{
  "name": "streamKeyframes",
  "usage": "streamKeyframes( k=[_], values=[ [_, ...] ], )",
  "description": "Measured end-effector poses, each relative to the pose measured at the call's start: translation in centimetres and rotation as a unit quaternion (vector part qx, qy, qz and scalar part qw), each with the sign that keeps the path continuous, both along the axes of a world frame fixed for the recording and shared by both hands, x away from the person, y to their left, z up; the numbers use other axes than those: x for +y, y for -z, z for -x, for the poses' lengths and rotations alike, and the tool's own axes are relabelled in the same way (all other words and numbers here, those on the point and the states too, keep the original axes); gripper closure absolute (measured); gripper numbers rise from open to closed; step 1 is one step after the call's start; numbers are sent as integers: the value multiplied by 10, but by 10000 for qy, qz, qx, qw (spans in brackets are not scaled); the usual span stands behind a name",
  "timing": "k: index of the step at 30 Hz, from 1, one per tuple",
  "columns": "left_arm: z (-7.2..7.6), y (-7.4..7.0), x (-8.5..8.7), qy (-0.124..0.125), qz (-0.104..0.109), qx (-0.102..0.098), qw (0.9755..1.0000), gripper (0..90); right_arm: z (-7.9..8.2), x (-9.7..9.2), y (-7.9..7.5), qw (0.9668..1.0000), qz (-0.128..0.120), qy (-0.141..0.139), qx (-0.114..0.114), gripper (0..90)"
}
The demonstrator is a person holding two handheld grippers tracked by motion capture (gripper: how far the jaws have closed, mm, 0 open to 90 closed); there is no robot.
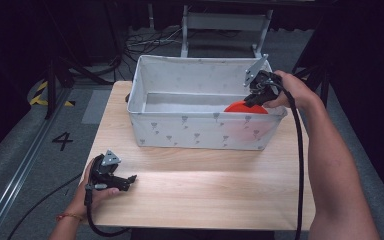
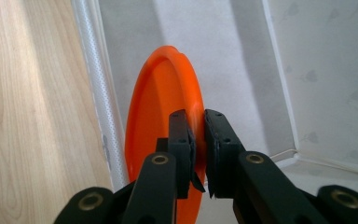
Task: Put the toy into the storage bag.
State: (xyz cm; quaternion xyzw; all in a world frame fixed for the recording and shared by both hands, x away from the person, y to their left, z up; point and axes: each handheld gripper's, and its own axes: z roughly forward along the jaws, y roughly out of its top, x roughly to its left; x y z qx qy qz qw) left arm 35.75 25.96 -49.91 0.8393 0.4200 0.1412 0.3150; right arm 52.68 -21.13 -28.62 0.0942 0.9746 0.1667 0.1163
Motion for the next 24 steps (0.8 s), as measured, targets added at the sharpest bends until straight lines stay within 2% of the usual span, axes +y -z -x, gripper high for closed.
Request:
streamKeyframes(
  k=[4,6,7,8,11,17,21,24],
  values=[
    [0,0,0,0,-1,-1,10000,5,-3,6,3,9995,323,9,-8,823],
    [0,0,0,3,6,0,10000,5,-3,7,3,9993,360,-11,-2,823],
    [0,0,0,1,-2,0,10000,5,-5,9,4,9984,574,-2,3,823],
    [0,0,0,1,-2,0,10000,5,-5,9,4,9984,574,-2,3,823],
    [0,0,0,0,0,1,10000,5,-7,12,8,9958,911,24,33,822],
    [0,0,1,34,-49,1,10000,5,-8,15,11,9933,1146,69,124,821],
    [0,0,1,34,-49,1,10000,5,-10,16,14,9923,1220,79,208,812],
    [0,0,1,34,-49,1,10000,5,-10,16,14,9931,1158,79,150,795]
  ],
)
